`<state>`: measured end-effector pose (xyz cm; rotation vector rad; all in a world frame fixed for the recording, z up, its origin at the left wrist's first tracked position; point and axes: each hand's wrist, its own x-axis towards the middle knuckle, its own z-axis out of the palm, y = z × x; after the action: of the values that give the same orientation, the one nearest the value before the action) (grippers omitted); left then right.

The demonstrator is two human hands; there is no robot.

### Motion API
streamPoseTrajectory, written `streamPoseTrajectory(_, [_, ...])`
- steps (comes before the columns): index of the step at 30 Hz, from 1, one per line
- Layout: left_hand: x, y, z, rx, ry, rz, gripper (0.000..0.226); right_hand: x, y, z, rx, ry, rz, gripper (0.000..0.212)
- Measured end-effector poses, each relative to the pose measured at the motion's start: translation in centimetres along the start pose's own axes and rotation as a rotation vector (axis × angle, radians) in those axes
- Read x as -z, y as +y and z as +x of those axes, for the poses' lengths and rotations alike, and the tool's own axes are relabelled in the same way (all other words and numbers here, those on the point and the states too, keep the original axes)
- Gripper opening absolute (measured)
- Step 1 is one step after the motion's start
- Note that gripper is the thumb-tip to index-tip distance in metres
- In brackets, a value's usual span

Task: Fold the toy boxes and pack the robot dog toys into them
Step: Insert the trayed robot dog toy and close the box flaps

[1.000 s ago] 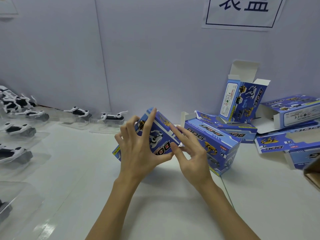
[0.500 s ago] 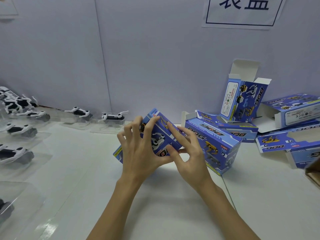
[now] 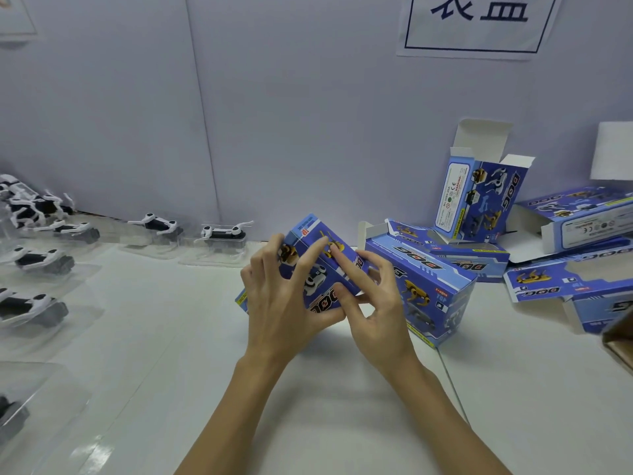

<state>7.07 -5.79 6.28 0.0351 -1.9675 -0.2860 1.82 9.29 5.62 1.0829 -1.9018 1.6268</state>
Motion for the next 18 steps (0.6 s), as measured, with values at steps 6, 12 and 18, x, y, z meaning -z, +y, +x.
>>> streamPoseTrajectory(6, [-0.3, -0.1, 0.0, 0.001, 0.026, -0.109, 0.078, -0.4, -0.1, -0.1, 0.03, 0.034, 0.01, 0.04])
streamPoseTrajectory(12, [-0.7, -0.1, -0.3, 0.064, -0.138, -0.122, 0.112, -0.4, -0.3, 0.2, -0.087, 0.153, 0.065, 0.042])
streamPoseTrajectory(18, [-0.5, -0.9, -0.4, 0.228, -0.271, -0.296, 0.108, 1.4, 0.7, 1.5, -0.348, 0.383, 0.106, 0.042])
